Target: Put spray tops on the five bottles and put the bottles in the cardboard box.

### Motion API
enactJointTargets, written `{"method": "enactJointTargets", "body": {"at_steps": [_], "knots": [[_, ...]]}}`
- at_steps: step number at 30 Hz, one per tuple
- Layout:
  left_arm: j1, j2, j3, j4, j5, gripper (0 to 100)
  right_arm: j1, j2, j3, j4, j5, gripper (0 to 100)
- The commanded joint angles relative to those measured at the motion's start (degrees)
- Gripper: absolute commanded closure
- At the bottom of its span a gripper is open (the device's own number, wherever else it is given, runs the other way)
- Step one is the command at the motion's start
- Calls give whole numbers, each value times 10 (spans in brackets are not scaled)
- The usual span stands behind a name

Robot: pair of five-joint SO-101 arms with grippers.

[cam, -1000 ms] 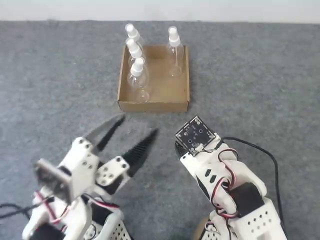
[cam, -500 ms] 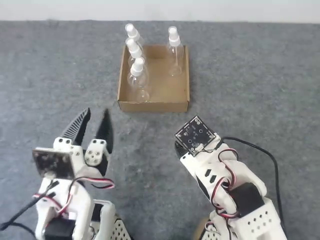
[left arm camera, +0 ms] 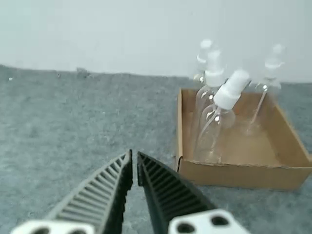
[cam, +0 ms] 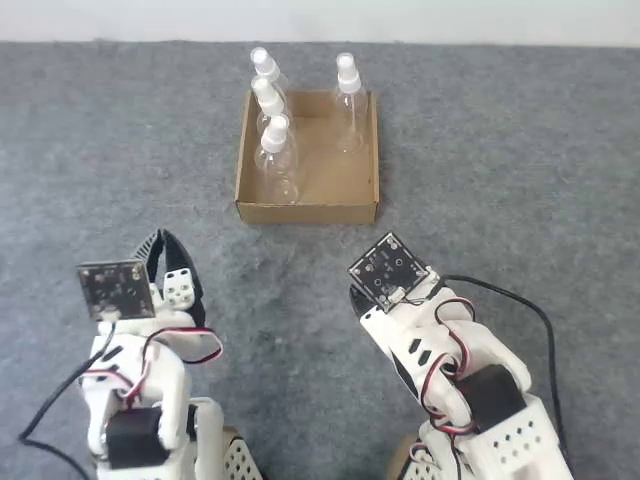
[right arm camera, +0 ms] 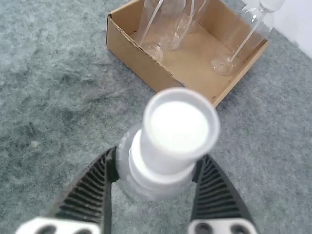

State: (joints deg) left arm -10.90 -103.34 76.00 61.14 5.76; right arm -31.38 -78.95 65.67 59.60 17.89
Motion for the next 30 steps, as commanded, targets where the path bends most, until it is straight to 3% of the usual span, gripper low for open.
{"method": "enactJointTargets", "body": {"at_steps": [1, 8, 24, 30], "knots": [[-20, -11, 10, -1, -8, 988, 7, 2, -11, -15, 4, 954], [-28, -11, 50, -3, -8, 987, 7, 2, -11, -15, 4, 954], [-27, -11, 122, -103, -9, 987, 8, 1, -15, -15, 4, 957], [-22, -11, 132, -104, -39, 987, 8, 1, -40, -5, 8, 957]]}}
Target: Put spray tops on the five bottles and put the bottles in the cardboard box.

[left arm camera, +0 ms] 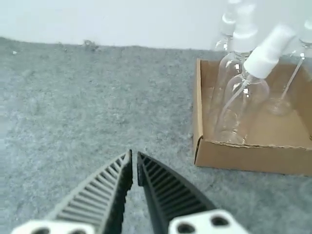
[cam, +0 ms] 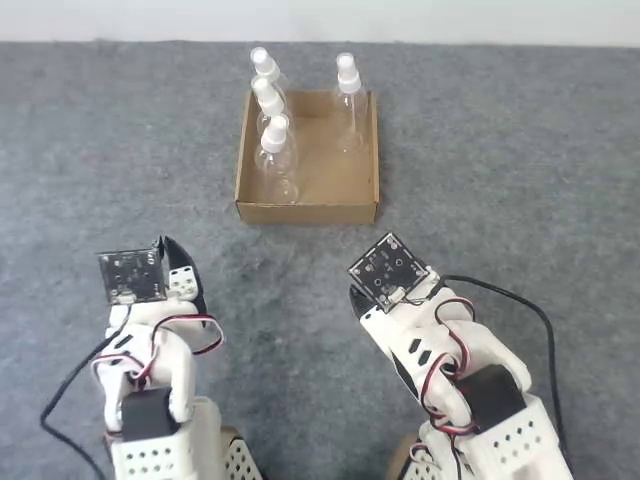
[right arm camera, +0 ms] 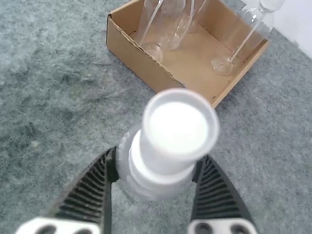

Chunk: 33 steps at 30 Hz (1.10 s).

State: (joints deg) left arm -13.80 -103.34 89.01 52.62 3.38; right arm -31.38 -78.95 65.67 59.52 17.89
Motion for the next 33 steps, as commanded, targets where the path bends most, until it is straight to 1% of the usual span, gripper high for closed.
{"method": "enactJointTargets", "body": {"at_steps": [1, 5, 8, 12, 14, 18, 25, 33], "knots": [[17, -11, 4, -18, -16, 987, 8, 1, -50, 3, 8, 957], [40, -11, 13, -20, -17, 987, 10, 2, -94, 33, 9, 957], [41, -11, 21, -31, -17, 987, 27, 7, -126, 43, 9, 957], [42, -11, 44, -64, -52, 987, 51, 7, -159, 45, 9, 957], [42, -11, 51, -75, -58, 987, 51, 7, -171, 45, 10, 957], [42, -11, 51, -76, -56, 987, 50, 7, -188, 46, 25, 957], [42, -11, 51, -77, -56, 987, 49, 8, -250, 81, 28, 957], [41, -11, 50, -77, -56, 987, 48, 9, -307, 82, 29, 957]]}}
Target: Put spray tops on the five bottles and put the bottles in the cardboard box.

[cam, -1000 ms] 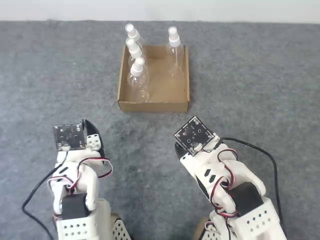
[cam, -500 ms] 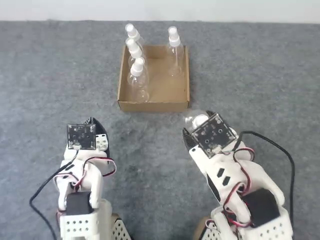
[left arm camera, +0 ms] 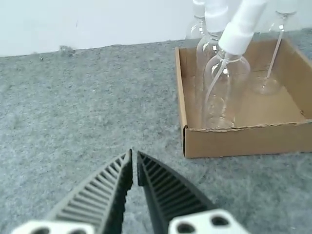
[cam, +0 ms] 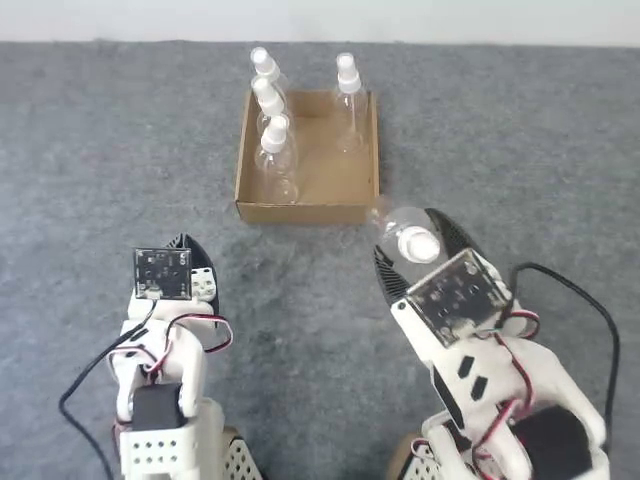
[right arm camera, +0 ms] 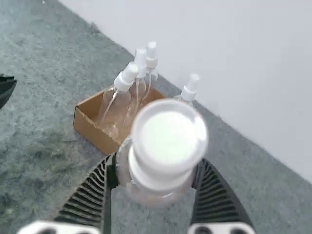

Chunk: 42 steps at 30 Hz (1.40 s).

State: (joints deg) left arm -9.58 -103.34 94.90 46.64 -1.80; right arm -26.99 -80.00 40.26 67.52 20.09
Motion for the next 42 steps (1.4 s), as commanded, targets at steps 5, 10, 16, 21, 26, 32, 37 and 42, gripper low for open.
{"method": "enactJointTargets", "body": {"at_steps": [5, 10, 16, 21, 26, 32, 37, 42], "knots": [[-1, -11, -9, -18, -4, 987, 4, 20, -88, 1, 7, 957], [-1, -11, -9, -18, -6, 987, 4, 70, -128, 2, 4, 957], [-1, -11, -8, -18, -7, 987, 3, 167, -181, -4, 3, 957], [-1, -11, -8, -18, -7, 987, 3, 249, -222, -5, 2, 957], [-1, -11, -8, -18, -7, 987, 3, 327, -244, -36, 2, 957], [-2, -11, -8, -18, -7, 987, 3, 415, -244, -95, 2, 957], [-3, -11, -7, -18, -8, 987, 3, 476, -244, -136, 2, 957], [-4, -11, -7, -18, -8, 987, 4, 529, -244, -186, 2, 957]]}}
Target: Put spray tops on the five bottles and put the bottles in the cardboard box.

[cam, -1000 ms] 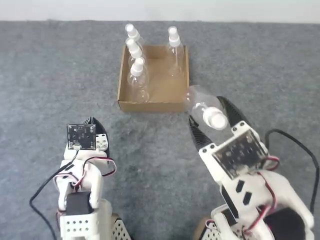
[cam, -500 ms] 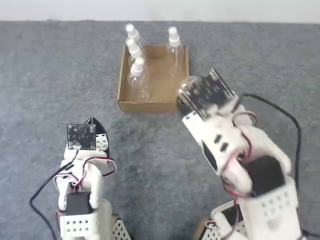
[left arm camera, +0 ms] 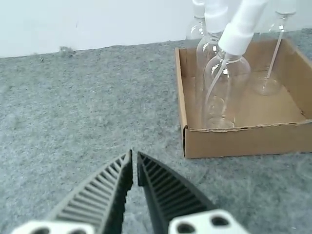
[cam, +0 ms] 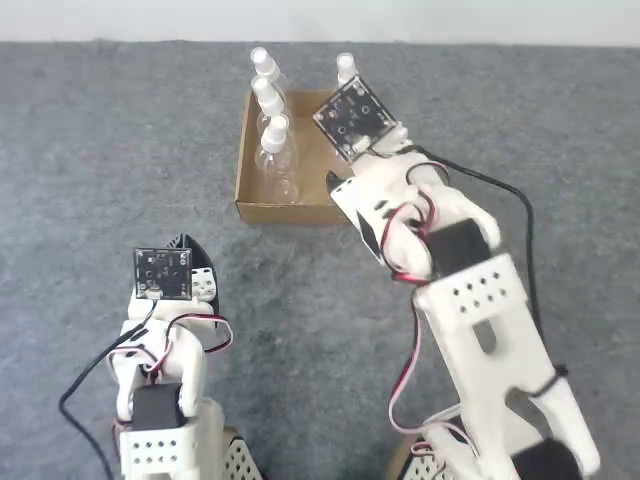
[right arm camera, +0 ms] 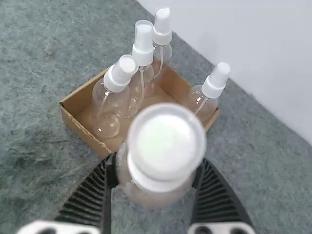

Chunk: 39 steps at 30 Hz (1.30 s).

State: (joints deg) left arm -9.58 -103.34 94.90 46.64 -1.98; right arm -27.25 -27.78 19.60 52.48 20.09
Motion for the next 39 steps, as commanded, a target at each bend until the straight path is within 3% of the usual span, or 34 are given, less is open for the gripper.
{"method": "enactJointTargets", "body": {"at_steps": [1, 17, 39], "knots": [[-4, -11, -7, -18, -6, 987, 7, 17, -37, -46, 2, 957], [-5, -11, -7, -18, -6, 987, 9, 153, -38, -159, 2, 957], [-5, -11, -7, -18, -6, 987, 10, 380, -209, -113, 2, 957]]}}
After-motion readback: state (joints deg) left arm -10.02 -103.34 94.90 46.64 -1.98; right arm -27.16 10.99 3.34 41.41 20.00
